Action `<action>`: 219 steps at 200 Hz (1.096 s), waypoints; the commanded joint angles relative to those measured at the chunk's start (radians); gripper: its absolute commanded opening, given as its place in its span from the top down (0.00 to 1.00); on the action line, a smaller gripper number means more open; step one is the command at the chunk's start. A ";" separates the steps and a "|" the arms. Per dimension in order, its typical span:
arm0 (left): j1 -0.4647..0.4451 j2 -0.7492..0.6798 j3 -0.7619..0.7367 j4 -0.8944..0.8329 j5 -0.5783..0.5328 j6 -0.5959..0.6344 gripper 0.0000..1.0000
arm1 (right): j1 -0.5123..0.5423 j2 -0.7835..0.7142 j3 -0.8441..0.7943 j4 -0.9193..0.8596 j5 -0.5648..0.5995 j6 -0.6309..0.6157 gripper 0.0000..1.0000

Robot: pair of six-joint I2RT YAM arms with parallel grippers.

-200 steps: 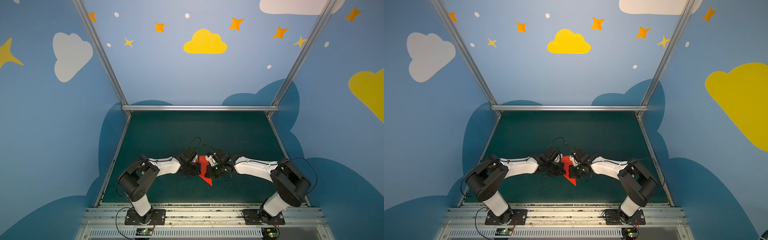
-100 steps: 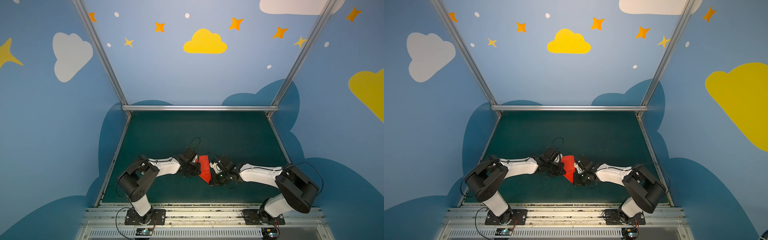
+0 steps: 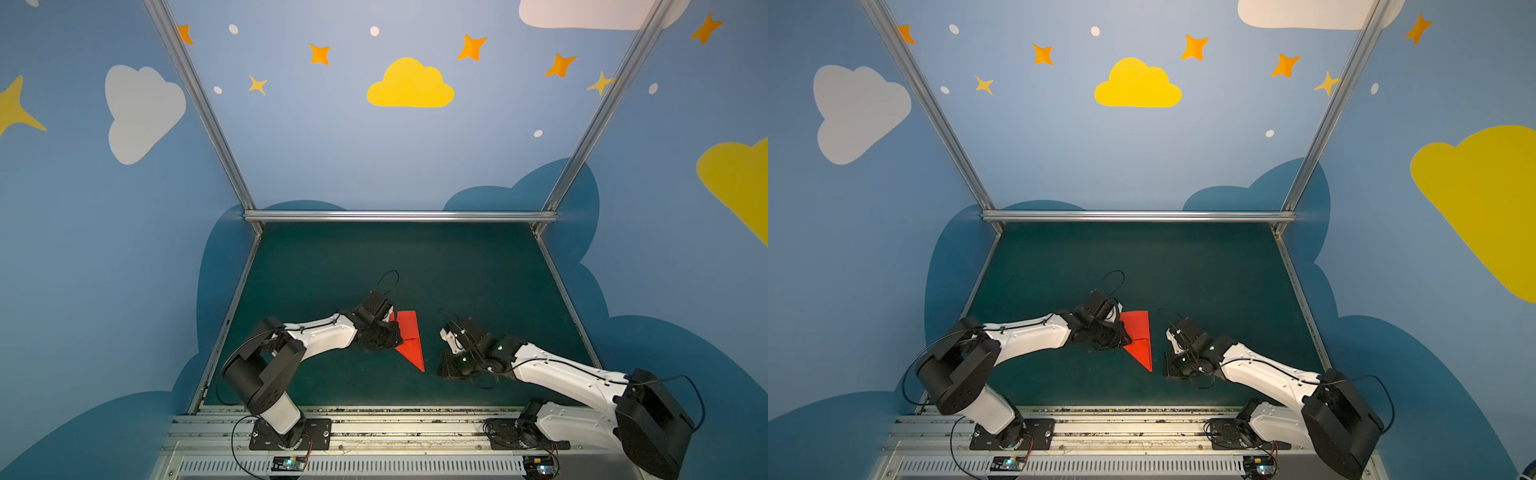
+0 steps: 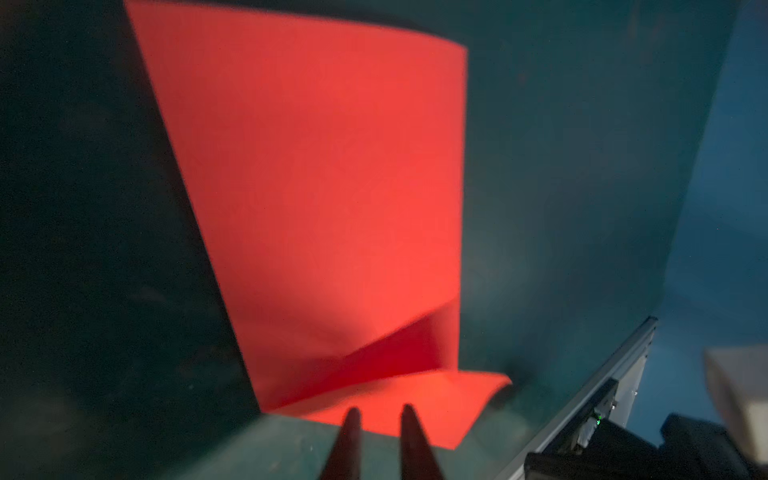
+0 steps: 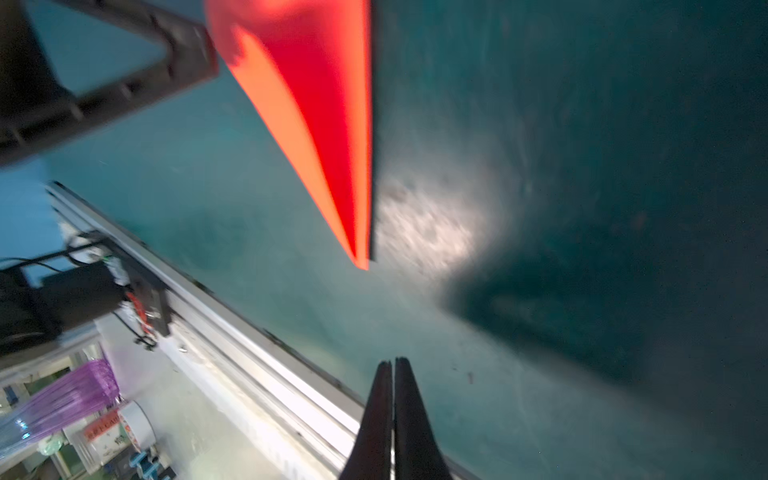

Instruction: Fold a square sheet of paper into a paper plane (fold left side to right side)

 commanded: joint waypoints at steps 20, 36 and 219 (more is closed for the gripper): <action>0.096 -0.160 -0.066 -0.004 -0.003 -0.065 0.50 | -0.044 0.069 0.154 -0.012 -0.015 -0.073 1.00; 0.123 -0.195 -0.110 0.017 0.012 -0.093 0.43 | -0.052 0.132 0.194 0.022 -0.050 -0.088 1.00; 0.115 0.011 -0.213 0.326 0.157 -0.187 0.56 | -0.110 0.479 0.313 0.120 -0.106 -0.155 1.00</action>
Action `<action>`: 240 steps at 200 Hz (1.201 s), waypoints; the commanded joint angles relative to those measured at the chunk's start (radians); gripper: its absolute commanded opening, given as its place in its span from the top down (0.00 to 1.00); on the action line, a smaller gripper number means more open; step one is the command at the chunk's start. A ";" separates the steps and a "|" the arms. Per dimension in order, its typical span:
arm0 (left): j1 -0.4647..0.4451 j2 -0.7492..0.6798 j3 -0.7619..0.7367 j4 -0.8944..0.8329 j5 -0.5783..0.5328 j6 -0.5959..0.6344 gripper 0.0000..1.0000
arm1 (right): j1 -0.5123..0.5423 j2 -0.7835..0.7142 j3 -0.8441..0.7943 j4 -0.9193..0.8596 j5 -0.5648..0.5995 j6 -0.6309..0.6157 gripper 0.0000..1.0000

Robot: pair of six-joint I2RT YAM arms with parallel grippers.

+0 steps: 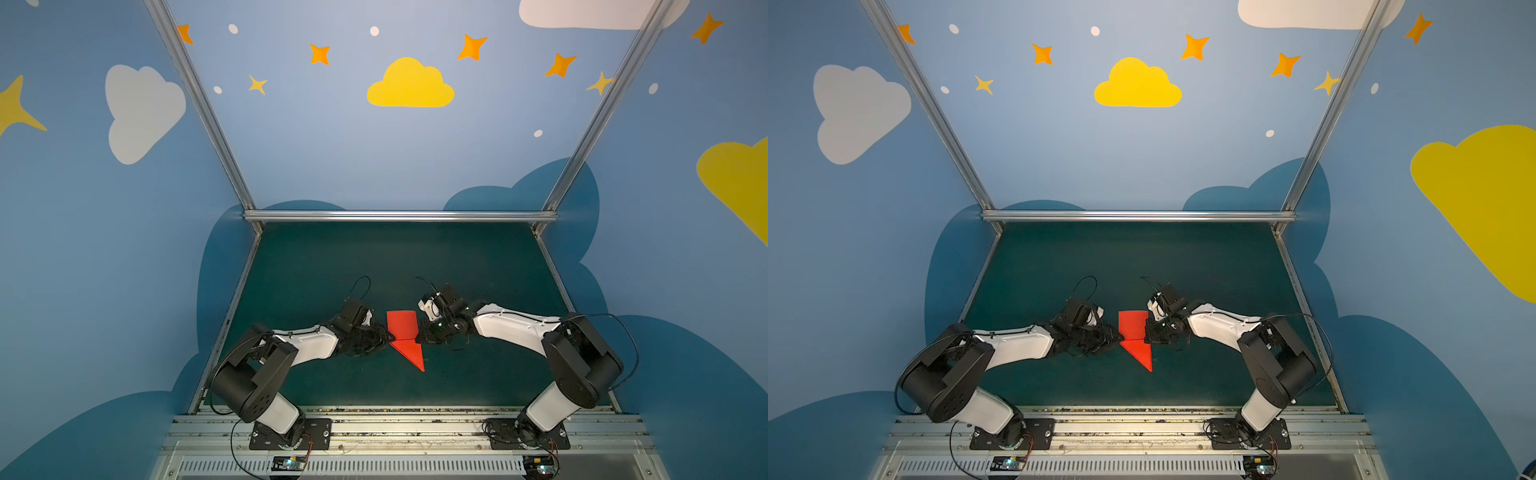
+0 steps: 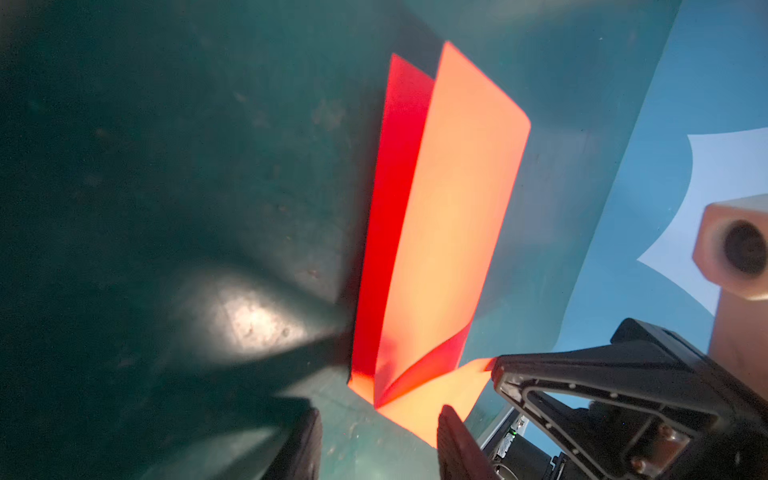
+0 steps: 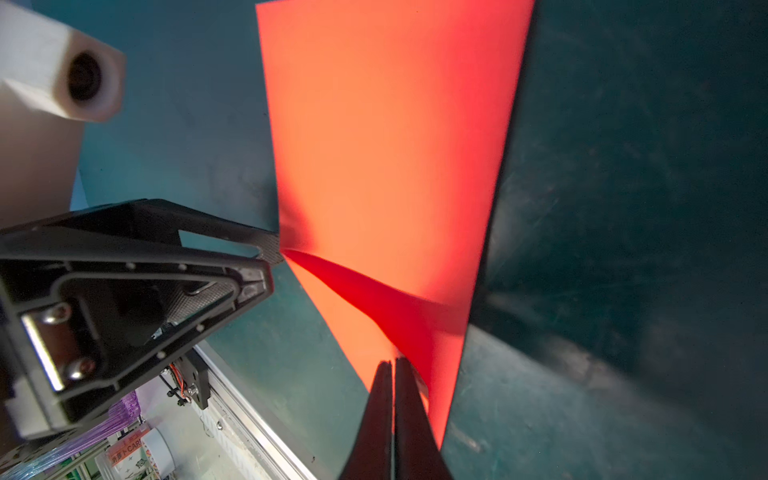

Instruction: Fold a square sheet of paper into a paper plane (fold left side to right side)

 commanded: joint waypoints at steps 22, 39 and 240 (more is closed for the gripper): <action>-0.005 0.027 0.030 0.031 0.014 0.008 0.59 | -0.011 0.017 0.014 0.009 -0.008 -0.015 1.00; -0.005 0.033 0.039 0.031 0.021 0.010 0.61 | -0.014 0.015 0.009 0.013 -0.008 -0.014 1.00; -0.024 0.072 0.096 0.002 0.030 0.036 0.97 | -0.021 -0.047 0.013 -0.006 -0.014 -0.034 1.00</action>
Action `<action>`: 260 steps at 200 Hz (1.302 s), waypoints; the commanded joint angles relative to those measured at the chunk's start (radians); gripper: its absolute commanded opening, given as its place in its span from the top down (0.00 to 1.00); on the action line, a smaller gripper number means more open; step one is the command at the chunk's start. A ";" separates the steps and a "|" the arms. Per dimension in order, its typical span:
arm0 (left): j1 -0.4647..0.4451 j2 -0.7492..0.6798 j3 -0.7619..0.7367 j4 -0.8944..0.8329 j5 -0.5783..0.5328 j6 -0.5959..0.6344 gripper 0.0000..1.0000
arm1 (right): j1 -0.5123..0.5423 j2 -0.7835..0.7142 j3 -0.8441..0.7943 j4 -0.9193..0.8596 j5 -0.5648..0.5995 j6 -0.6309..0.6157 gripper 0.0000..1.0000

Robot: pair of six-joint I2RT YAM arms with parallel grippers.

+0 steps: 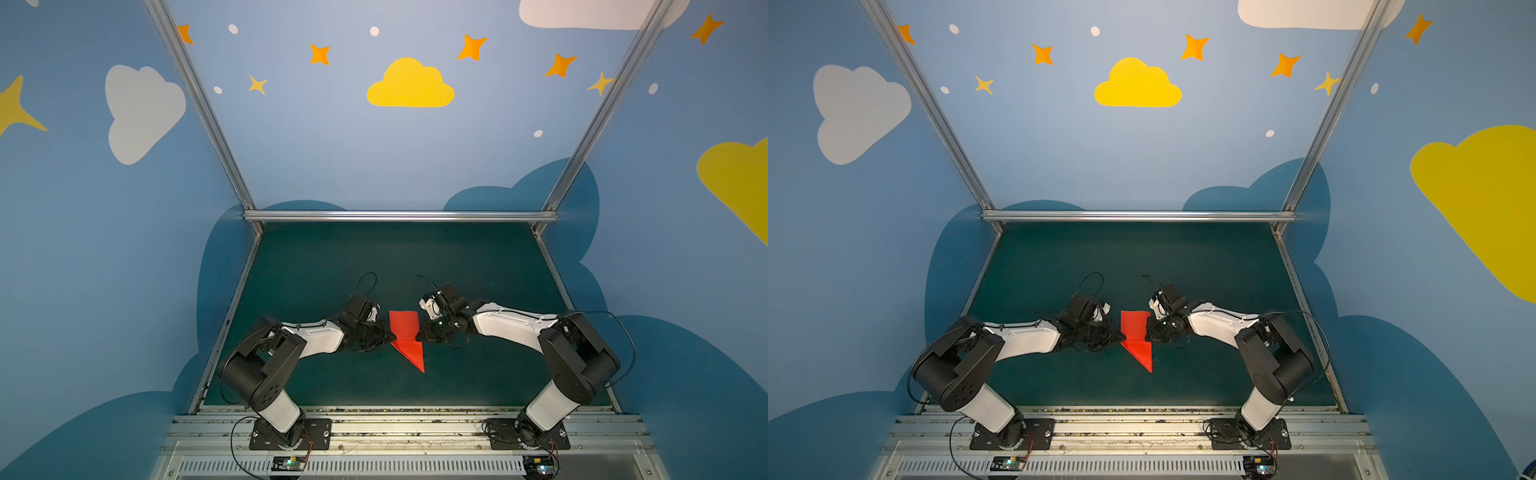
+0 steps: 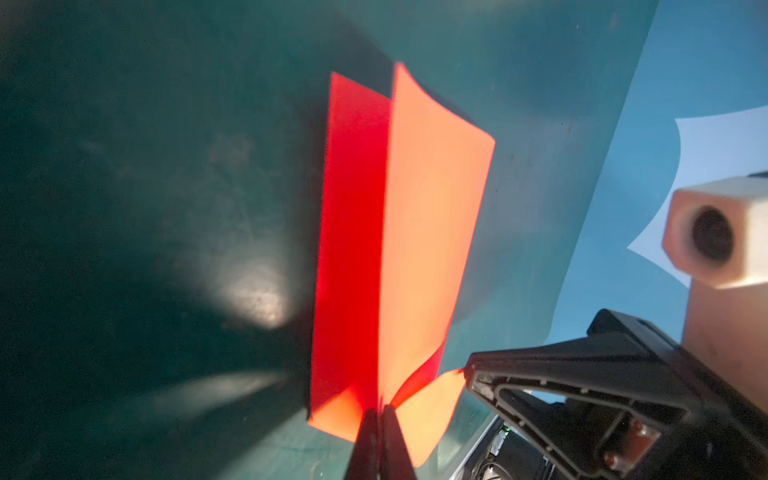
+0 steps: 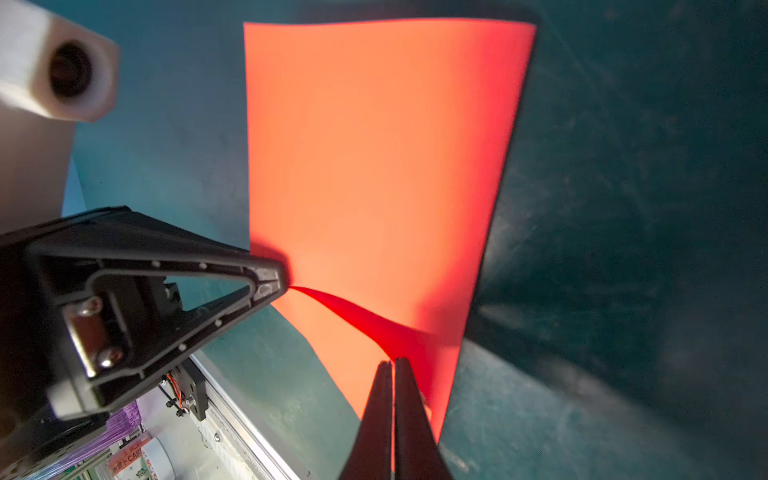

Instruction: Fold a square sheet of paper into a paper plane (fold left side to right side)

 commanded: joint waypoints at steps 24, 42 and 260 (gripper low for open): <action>-0.022 -0.008 0.041 -0.037 -0.003 -0.023 0.97 | 0.029 -0.117 0.004 -0.080 0.023 -0.065 0.97; -0.042 -0.032 0.057 -0.080 -0.032 -0.056 0.97 | 0.077 -0.139 -0.004 -0.125 0.074 -0.091 0.79; -0.126 -0.178 0.014 -0.175 -0.222 -0.329 0.97 | 0.375 -0.011 0.083 -0.214 0.513 -0.101 0.69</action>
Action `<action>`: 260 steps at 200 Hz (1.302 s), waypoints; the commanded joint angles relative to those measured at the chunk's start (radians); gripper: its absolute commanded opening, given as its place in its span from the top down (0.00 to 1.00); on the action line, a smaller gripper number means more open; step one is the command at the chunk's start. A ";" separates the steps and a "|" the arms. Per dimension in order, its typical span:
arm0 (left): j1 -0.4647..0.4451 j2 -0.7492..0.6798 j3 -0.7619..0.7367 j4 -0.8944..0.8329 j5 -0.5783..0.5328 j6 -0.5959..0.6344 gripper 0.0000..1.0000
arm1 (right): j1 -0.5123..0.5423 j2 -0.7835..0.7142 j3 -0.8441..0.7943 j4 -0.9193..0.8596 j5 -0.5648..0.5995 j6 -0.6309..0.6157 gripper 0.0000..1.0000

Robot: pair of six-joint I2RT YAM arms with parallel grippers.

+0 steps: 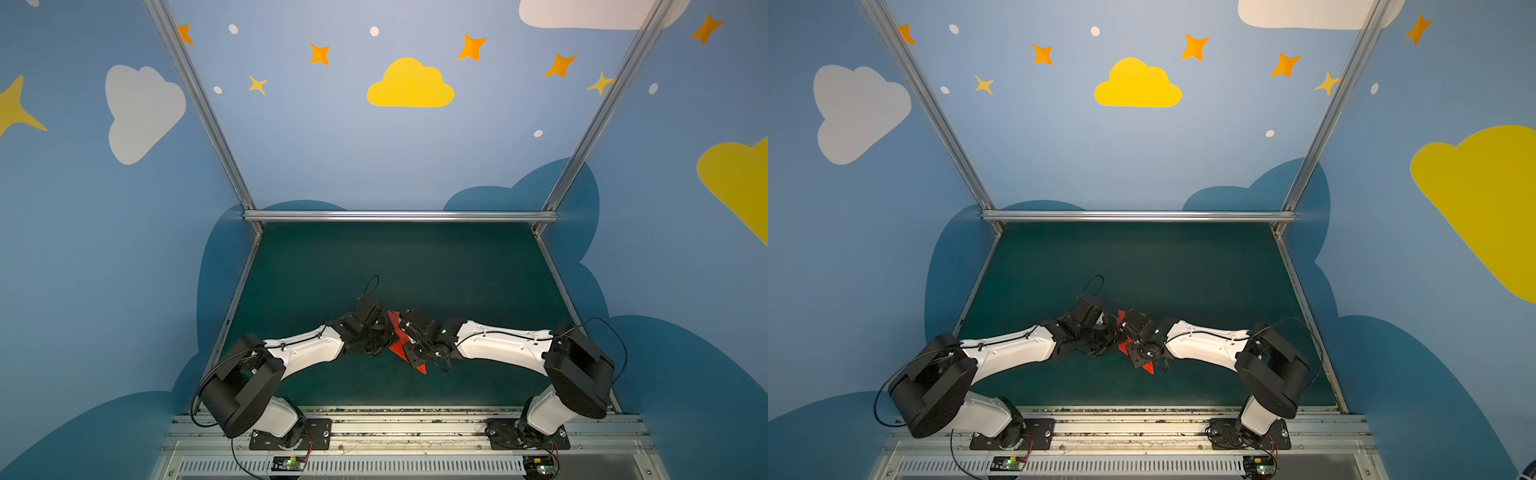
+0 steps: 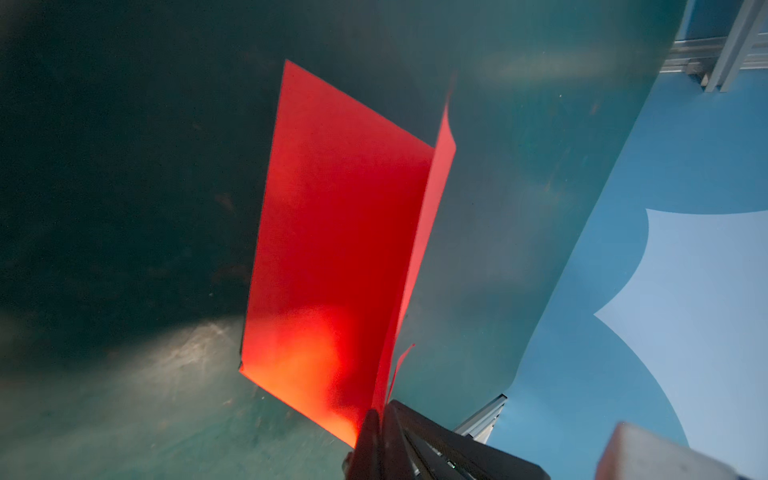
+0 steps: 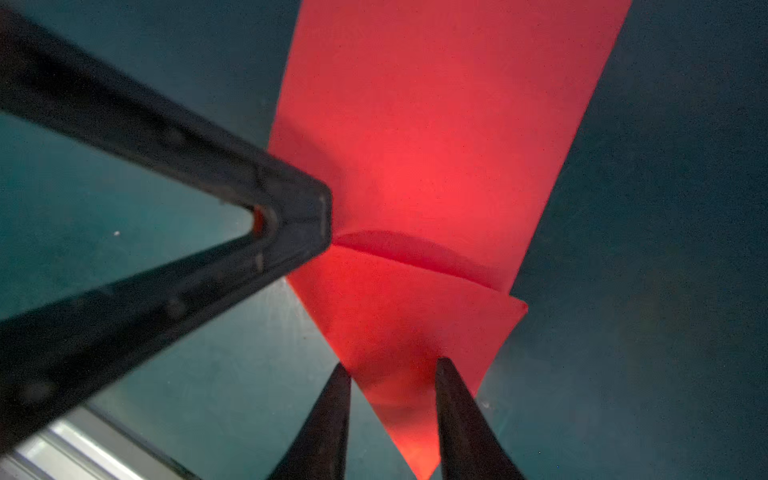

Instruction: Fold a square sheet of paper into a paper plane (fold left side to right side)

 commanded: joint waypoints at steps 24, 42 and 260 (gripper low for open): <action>-0.004 -0.025 -0.010 -0.029 -0.026 -0.007 0.97 | 0.012 0.013 0.003 -0.036 0.038 0.005 0.71; -0.005 -0.031 -0.010 -0.034 -0.029 -0.004 0.97 | 0.012 0.011 -0.002 -0.038 0.042 0.007 0.75; 0.096 -0.154 0.101 -0.319 -0.135 0.184 0.41 | -0.044 -0.003 -0.039 0.050 -0.094 0.022 1.00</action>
